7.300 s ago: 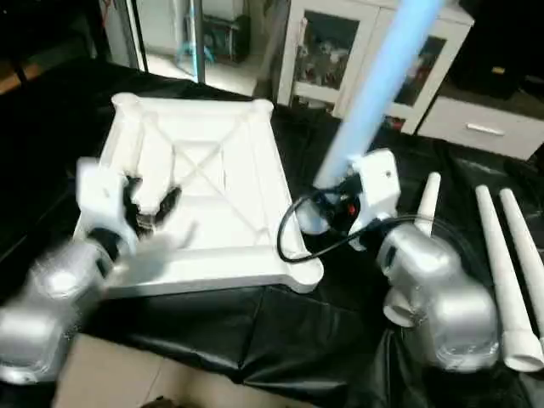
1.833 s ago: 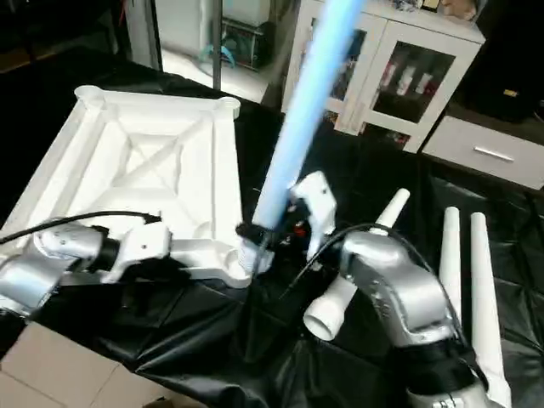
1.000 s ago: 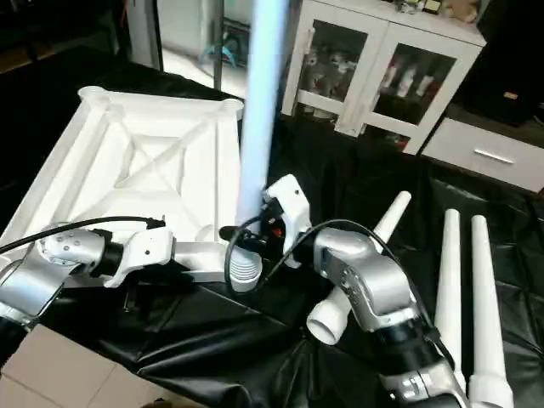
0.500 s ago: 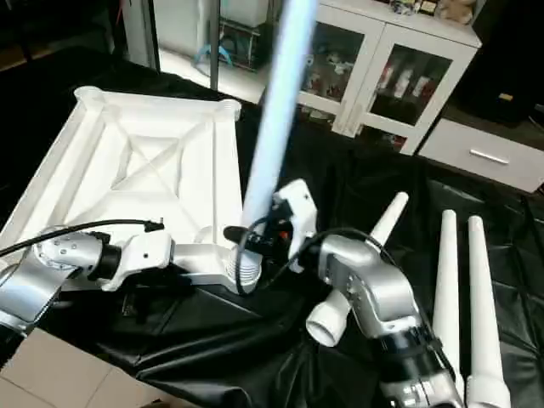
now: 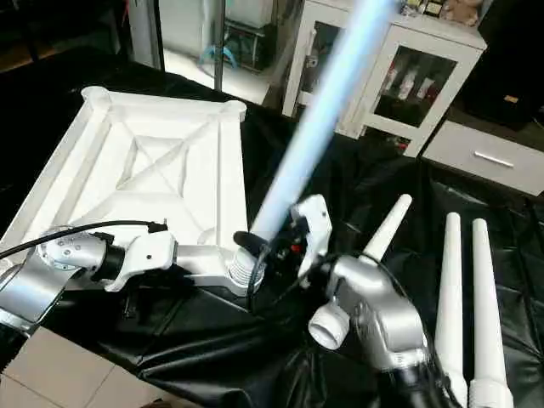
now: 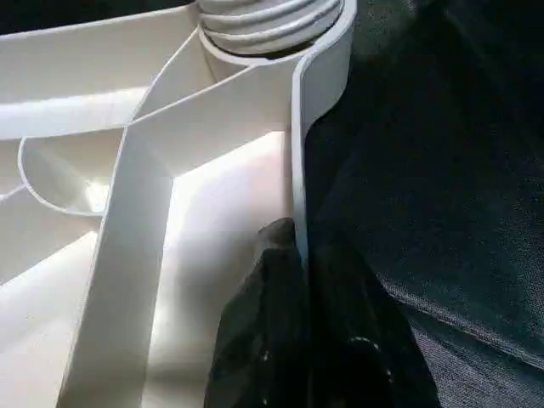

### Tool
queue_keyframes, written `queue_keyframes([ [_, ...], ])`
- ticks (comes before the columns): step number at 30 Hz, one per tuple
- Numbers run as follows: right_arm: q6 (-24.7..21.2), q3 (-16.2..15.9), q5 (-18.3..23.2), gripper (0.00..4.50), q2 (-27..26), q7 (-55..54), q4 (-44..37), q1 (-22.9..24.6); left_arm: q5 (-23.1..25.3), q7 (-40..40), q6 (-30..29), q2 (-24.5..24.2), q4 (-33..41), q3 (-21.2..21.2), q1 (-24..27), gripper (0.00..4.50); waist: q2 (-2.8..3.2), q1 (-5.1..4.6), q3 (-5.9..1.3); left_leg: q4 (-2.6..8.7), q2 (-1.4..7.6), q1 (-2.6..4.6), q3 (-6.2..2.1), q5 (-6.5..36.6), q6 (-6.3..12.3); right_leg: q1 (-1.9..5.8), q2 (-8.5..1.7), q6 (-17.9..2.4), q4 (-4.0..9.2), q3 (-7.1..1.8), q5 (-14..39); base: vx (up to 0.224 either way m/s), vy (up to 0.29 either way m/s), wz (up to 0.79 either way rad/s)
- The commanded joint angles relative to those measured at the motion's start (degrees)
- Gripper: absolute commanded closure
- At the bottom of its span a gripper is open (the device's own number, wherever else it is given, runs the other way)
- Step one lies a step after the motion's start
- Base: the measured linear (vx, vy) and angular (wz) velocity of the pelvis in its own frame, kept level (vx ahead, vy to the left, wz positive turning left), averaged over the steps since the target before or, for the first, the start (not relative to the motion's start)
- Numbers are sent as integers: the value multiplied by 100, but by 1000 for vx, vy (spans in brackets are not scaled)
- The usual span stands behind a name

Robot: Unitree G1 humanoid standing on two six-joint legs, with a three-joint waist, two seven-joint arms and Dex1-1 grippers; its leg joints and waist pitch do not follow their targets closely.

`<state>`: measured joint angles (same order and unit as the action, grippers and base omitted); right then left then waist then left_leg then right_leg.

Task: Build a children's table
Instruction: Pick table leg

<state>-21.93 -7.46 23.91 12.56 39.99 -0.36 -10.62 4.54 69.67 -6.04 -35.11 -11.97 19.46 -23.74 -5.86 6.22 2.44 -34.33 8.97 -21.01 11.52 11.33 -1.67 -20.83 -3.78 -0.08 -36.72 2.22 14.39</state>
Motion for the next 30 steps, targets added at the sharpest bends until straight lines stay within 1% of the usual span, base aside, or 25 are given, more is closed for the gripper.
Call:
queue_keyframes([
  [1, -72, -57, -379, 266, 136, -175, 264, 217, -163, -16, 6, 167, -2, 100, 130, 450, 48, -13, -222, 519, 505, 162, -243, 1122, -267, 43, -576, -983, 453, -290, 599, 0, 0, 0],
  [2, -47, -65, -386, 266, 135, -174, 258, 234, -162, -18, 5, 168, -2, 98, 130, 450, 50, -11, -221, 517, 506, 169, -239, 1137, -267, 35, -577, -983, 460, -290, 620, 0, 0, 0],
  [4, 160, -169, -449, 266, 148, -123, 196, 373, -157, -20, -5, 170, -6, 84, 132, 450, 49, -4, -224, 519, 509, 166, -241, 1132, -269, 39, -577, -966, 457, -290, 605, 0, 0, 0],
  [5, 185, -193, -458, 266, 155, -113, 188, 391, -156, -17, -7, 168, -6, 81, 133, 450, 58, -4, -222, 521, 504, 164, -241, 1105, -257, 39, -569, -964, 453, -290, 541, 0, 0, 0],
  [7, 165, -445, -680, 266, 320, -60, 179, 380, -157, -2, -18, 159, 7, 82, 143, 450, 55, -6, -227, 516, 504, 167, -239, 1043, -235, 44, -560, -973, 445, -288, 441, 0, 0, 0],
  [8, 164, -451, -686, 266, 324, -58, 179, 379, -157, -2, -18, 159, 7, 82, 143, 450, 54, -4, -223, 516, 502, 165, -237, 1008, -220, 49, -555, -974, 443, -287, 394, 0, 0, 0],
  [10, -14, -682, -810, 266, 466, 65, 166, 304, -163, 17, -12, 156, 10, 88, 143, 450, 55, -9, -217, 520, 497, 163, -238, 1072, -224, 49, -561, -966, 456, -291, 498, 0, 0, 0],
  [12, -66, -773, -867, 266, 529, 121, 159, 281, -165, 19, -8, 157, 19, 90, 150, 450, 57, -8, -216, 525, 505, 168, -244, 1153, -249, 46, -570, -949, 471, -298, 626, 0, 0, 0],
  [13, -144, -930, -964, 267, 633, 208, 168, 225, -168, 27, -7, 160, 32, 91, 160, 450, 55, -14, -218, 533, 509, 170, -250, 1179, -281, 45, -558, -929, 467, -291, 641, 0, 0, 0],
  [15, -183, -990, -1000, 267, 671, 242, 177, 196, -170, 32, -8, 161, 35, 91, 162, 450, 51, -17, -220, 533, 510, 177, -249, 1210, -291, 40, -557, -920, 467, -293, 638, 0, 0, 0],
  [16, -286, -1081, -1072, 267, 706, 280, 268, 66, -170, 42, -29, 161, 61, 97, 174, 450, 20, -17, -224, 531, 509, 178, -249, 1225, -286, 41, -562, -915, 469, -295, 636, 0, 0, 0],
  [18, -309, -1100, -1069, 267, 712, 276, 299, 26, -168, 44, -37, 162, 70, 98, 177, 450, 29, -21, -225, 534, 507, 177, -251, 1226, -285, 40, -559, -914, 468, -295, 653, 0, 0, 0],
  [20, -445, -1058, -1001, 267, 667, 221, 484, -105, -172, 25, -68, 180, 116, 102, 206, 450, 24, -31, -226, 538, 507, 185, -253, 1280, -305, 31, -561, -930, 473, -294, 683, 0, 0, 0],
  [21, -481, -1036, -989, 267, 650, 206, 579, -124, -175, 11, -82, 188, 134, 99, 220, 450, -4, -34, -221, 541, 509, 182, -255, 1339, -313, 30, -569, -931, 480, -296, 771, 0, 0, 0],
  [22, -491, -1028, -988, 267, 643, 201, 626, -125, -177, 5, -88, 191, 141, 98, 226, 450, 6, -42, -203, 557, 513, 190, -259, 1501, -349, 13, -577, -905, 510, -301, 984, 0, 0, 0],
  [23, -471, -1032, -1008, 267, 642, 189, 690, -120, -177, 1, -93, 192, 144, 94, 230, 450, 4, -44, -207, 558, 513, 199, -261, 1558, -370, 12, -577, -891, 515, -300, 1060, 0, 0, 0],
  [24, -454, -1042, -1036, 267, 647, 169, 740, -96, -179, -5, -100, 189, 160, 89, 243, 450, -20, -45, -197, 570, 517, 205, -273, 1663, -395, 5, -586, -858, 534, -299, 1255, 0, 0, 0],
  [25, -444, -1052, -1054, 267, 653, 156, 767, -79, -180, -9, -105, 187, 173, 85, 252, 450, -15, -54, -198, 577, 518, 214, -278, 1742, -428, -3, -586, -830, 549, -301, 1354, 0, 0, 0],
  [26, -415, -1045, -1088, 267, 640, 129, 870, -40, -183, -22, -102, 187, 176, 73, 269, 450, -30, -57, -201, 578, 518, 216, -279, 1764, -435, -1, -586, -821, 555, -300, 1374, 0, 0, 0],
  [27, -387, -1036, -1119, 267, 629, 102, 960, -11, -183, -33, -94, 187, 175, 66, 281, 450, -22, -57, -199, 585, 517, 222, -282, 1789, -446, -5, -584, -811, 557, -298, 1394, 0, 0, 0],
  [28, -306, -1048, -1221, 267, 629, 43, 1104, 48, -189, -55, -100, 183, 193, 46, 310, 450, -37, -62, -178, 600, 516, 238, -290, 1959, -465, -11, -602, -777, 598, -307, 1649, 0, 0, 0],
  [30, -265, -1064, -1264, 267, 637, 23, 1161, 70, -195, -64, -115, 182, 211, 36, 325, 450, -30, -60, -182, 612, 525, 252, -306, 2062, -499, -15, -607, -740, 613, -310, 1788, 0, 0, 0],
])
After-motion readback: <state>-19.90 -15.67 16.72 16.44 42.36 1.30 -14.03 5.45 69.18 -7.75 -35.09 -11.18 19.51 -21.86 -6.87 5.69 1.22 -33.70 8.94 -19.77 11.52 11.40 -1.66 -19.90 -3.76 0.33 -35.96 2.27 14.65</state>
